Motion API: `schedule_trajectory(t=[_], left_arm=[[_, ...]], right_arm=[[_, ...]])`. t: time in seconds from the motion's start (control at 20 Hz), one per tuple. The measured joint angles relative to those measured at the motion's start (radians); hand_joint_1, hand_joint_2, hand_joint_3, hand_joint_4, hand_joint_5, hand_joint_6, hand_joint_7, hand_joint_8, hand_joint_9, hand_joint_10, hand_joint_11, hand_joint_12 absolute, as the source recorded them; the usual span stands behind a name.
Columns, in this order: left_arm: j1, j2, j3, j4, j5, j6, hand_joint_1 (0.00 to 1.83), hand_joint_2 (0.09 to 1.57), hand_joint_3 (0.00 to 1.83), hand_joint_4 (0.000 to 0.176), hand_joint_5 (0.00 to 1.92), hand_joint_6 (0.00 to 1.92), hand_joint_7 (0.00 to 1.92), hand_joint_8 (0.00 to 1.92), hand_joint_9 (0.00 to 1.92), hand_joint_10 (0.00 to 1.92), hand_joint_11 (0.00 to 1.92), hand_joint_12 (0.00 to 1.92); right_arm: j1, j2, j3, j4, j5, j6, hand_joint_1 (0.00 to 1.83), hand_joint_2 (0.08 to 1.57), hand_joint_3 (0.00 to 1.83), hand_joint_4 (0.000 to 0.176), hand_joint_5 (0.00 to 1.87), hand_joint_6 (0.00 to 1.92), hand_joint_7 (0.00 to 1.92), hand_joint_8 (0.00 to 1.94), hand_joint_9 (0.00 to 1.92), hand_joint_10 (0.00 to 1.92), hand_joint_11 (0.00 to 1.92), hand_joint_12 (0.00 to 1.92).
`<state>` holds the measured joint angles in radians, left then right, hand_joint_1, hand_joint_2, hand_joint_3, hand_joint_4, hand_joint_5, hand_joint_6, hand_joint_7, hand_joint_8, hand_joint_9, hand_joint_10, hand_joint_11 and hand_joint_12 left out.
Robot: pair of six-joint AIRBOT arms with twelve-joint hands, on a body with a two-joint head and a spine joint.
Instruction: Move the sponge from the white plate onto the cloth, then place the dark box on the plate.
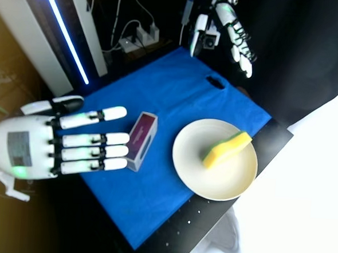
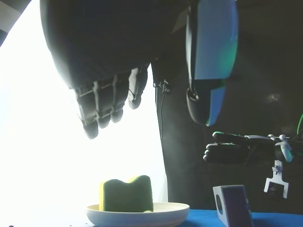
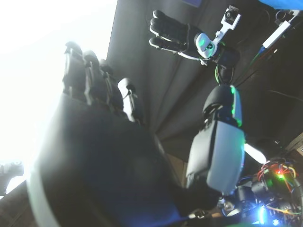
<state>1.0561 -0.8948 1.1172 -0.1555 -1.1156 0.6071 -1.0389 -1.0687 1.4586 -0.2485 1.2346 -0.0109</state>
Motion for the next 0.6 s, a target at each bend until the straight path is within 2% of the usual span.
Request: schedule_trajectory(t=[0.05, 0.1, 0.15, 0.2, 0.25, 0.3, 0.4, 0.5, 0.6], left_arm=[[-0.024, -0.003, 0.013, 0.008, 0.020, 0.000, 0.66, 0.92, 0.00, 0.133, 0.17, 0.00, 0.21, 0.01, 0.23, 0.02, 0.00, 0.60], [-0.064, -0.016, 0.043, 0.014, 0.033, 0.001, 0.68, 0.93, 0.00, 0.089, 0.17, 0.00, 0.22, 0.00, 0.20, 0.01, 0.00, 0.54], [-0.107, -0.033, 0.074, 0.020, 0.050, -0.001, 0.73, 0.97, 0.01, 0.060, 0.17, 0.00, 0.21, 0.00, 0.21, 0.01, 0.00, 0.50], [-0.174, -0.055, 0.118, 0.047, 0.102, -0.003, 0.75, 0.99, 0.01, 0.048, 0.17, 0.00, 0.20, 0.00, 0.21, 0.00, 0.00, 0.50], [-0.238, -0.083, 0.164, 0.081, 0.153, -0.012, 0.74, 1.01, 0.01, 0.054, 0.17, 0.00, 0.19, 0.00, 0.21, 0.00, 0.00, 0.53], [-0.336, -0.127, 0.225, 0.137, 0.248, -0.023, 0.78, 1.02, 0.01, 0.078, 0.19, 0.00, 0.19, 0.00, 0.23, 0.01, 0.00, 0.58], [-0.500, -0.201, 0.321, 0.282, 0.430, -0.025, 0.80, 1.02, 0.00, 0.084, 0.19, 0.00, 0.19, 0.00, 0.23, 0.01, 0.00, 0.60], [-0.581, -0.282, 0.402, 0.345, 0.555, -0.029, 0.80, 1.02, 0.00, 0.084, 0.19, 0.00, 0.19, 0.00, 0.23, 0.01, 0.00, 0.60], [-0.616, -0.351, 0.478, 0.415, 0.700, -0.029, 0.80, 1.02, 0.00, 0.084, 0.19, 0.00, 0.19, 0.00, 0.23, 0.01, 0.00, 0.60]], right_arm=[[0.000, 0.000, 0.000, 0.000, -0.002, 0.000, 0.82, 0.93, 0.01, 0.174, 0.19, 0.01, 0.00, 0.00, 0.00, 0.00, 0.00, 0.00], [0.000, 0.000, 0.000, 0.001, -0.002, 0.000, 0.80, 0.93, 0.01, 0.176, 0.18, 0.00, 0.00, 0.00, 0.00, 0.00, 0.00, 0.00], [0.000, 0.000, 0.000, 0.000, -0.002, 0.000, 0.82, 0.93, 0.01, 0.156, 0.18, 0.00, 0.00, 0.00, 0.00, 0.00, 0.00, 0.00], [0.000, -0.002, 0.001, 0.000, -0.002, 0.000, 0.83, 0.94, 0.01, 0.158, 0.17, 0.00, 0.00, 0.00, 0.00, 0.00, 0.00, 0.00], [0.000, -0.002, 0.002, -0.002, -0.003, 0.000, 0.82, 0.95, 0.01, 0.172, 0.17, 0.00, 0.00, 0.00, 0.00, 0.00, 0.00, 0.00], [0.000, -0.002, 0.002, -0.003, -0.004, 0.000, 0.78, 0.94, 0.01, 0.161, 0.14, 0.00, 0.03, 0.01, 0.00, 0.00, 0.04, 0.02], [0.000, -0.005, 0.004, -0.004, -0.004, 0.000, 0.77, 0.94, 0.01, 0.158, 0.14, 0.00, 0.04, 0.01, 0.00, 0.00, 0.05, 0.02], [0.000, -0.013, 0.009, -0.007, -0.003, 0.000, 0.77, 0.94, 0.00, 0.157, 0.14, 0.00, 0.04, 0.01, 0.00, 0.00, 0.05, 0.02], [0.000, -0.018, 0.018, -0.018, -0.008, 0.000, 0.77, 0.94, 0.00, 0.157, 0.14, 0.00, 0.04, 0.01, 0.00, 0.00, 0.05, 0.02]])
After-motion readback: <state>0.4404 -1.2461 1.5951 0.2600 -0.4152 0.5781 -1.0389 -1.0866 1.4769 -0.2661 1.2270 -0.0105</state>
